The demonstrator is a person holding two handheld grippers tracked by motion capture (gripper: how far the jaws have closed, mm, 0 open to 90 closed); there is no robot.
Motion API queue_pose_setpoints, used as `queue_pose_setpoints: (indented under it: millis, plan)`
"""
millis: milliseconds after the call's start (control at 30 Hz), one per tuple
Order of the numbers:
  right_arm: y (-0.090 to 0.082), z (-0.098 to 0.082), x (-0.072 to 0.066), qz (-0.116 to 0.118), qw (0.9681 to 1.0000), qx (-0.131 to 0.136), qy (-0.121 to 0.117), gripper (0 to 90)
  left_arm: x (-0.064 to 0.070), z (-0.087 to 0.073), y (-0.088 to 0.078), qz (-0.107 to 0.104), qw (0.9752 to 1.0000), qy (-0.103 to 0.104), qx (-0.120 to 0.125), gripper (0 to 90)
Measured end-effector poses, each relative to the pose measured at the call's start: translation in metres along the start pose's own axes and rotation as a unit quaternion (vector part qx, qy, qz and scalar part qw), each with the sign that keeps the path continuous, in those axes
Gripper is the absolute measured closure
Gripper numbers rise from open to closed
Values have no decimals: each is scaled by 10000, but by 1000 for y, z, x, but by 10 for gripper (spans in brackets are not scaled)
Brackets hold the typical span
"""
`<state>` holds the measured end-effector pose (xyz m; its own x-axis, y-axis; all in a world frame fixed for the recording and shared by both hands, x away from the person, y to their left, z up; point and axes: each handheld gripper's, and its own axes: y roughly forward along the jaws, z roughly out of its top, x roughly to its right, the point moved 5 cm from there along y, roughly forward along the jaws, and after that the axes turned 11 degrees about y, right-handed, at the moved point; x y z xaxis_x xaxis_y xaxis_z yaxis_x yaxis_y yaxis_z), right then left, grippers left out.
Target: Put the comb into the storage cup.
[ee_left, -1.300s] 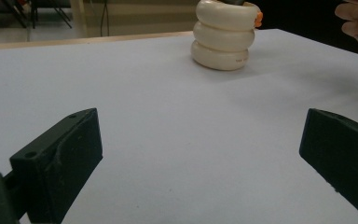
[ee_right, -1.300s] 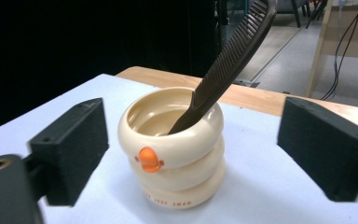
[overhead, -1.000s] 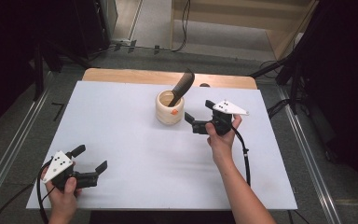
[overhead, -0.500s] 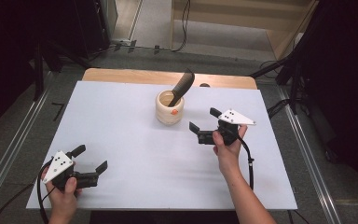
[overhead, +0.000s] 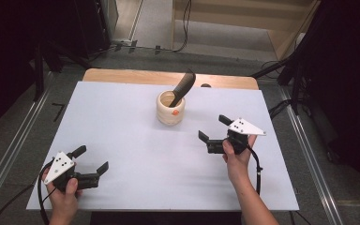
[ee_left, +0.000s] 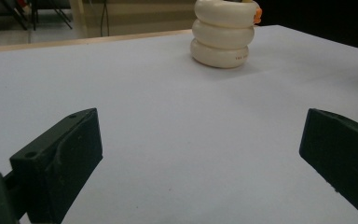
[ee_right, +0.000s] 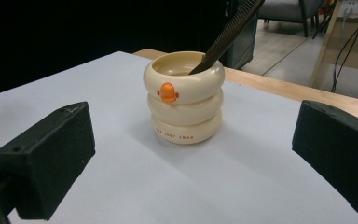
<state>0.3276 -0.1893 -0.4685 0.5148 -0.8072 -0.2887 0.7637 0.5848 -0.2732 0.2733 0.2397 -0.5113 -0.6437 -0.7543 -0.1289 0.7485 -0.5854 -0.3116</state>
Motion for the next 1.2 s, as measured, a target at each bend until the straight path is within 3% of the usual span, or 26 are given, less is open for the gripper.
queue_pose_setpoints:
  millis: [833, 1200]
  plan:
    - [-42, -20, 21, -196, 9997, 132, 42, 0, 1, 0, 1, 4, 10000, 50, -30, 0]
    - [-63, -27, 34, -408, 9990, 202, 45, 0, 1, 0, 1, 13, 10000, 69, -26, 0]
